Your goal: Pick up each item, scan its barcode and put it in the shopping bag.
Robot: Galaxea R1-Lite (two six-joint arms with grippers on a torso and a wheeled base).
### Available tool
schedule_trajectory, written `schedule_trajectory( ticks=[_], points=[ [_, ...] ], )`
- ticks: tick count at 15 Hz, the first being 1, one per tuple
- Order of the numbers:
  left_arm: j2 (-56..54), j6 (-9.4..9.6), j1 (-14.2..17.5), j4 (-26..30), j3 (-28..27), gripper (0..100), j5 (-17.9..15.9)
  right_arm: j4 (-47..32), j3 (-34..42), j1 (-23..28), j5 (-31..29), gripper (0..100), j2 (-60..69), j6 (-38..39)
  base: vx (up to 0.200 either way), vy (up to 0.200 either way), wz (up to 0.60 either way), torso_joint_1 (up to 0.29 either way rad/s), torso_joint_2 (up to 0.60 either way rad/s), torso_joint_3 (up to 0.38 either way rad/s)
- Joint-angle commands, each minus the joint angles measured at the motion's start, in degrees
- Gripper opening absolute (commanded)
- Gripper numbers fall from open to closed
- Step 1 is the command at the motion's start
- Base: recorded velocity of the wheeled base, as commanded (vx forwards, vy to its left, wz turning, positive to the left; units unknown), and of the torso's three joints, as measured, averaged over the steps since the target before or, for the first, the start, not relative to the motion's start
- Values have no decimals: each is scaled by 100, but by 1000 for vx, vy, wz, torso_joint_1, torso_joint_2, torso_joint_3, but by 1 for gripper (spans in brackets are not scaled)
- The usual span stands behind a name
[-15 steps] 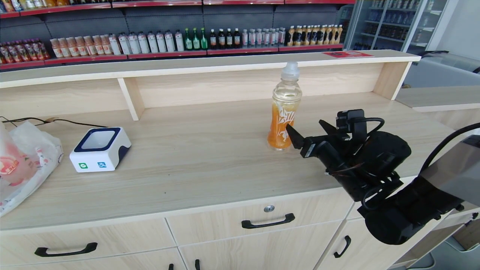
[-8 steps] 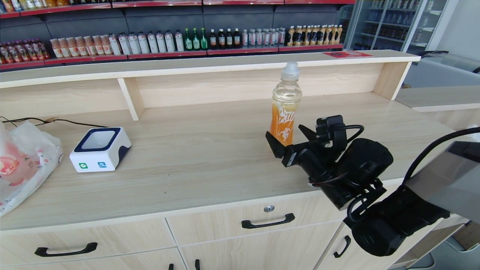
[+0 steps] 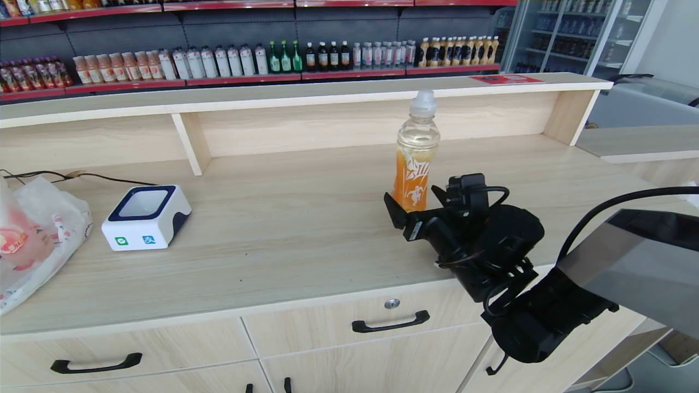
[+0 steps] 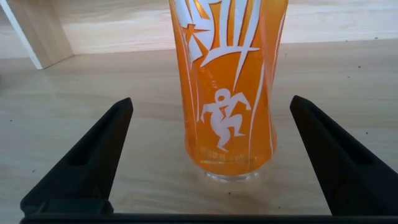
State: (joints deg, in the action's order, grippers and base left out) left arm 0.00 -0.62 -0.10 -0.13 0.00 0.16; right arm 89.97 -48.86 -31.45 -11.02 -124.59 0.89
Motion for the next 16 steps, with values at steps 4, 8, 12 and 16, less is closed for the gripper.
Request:
schedule_trajectory(
  ticks=[4, 8, 12, 16],
  points=[
    [0, 1, 1, -4, 0, 100, 2, 3, -150, 7, -225, 100, -250, 25, 0, 0, 0, 0, 0, 0],
    [0, 1, 1, 5, 0, 100, 2, 3, -141, 51, -278, 100, -268, 34, 0, 0, 0, 0, 0, 0],
    [0, 18, 1, 5, 0, 100, 2, 3, -27, 148, -287, 100, -294, 78, 0, 0, 0, 0, 0, 0],
    [0, 18, 1, -4, 0, 100, 2, 3, 140, 227, -287, 100, -294, 140, 0, 0, 0, 0, 0, 0]
  ],
)
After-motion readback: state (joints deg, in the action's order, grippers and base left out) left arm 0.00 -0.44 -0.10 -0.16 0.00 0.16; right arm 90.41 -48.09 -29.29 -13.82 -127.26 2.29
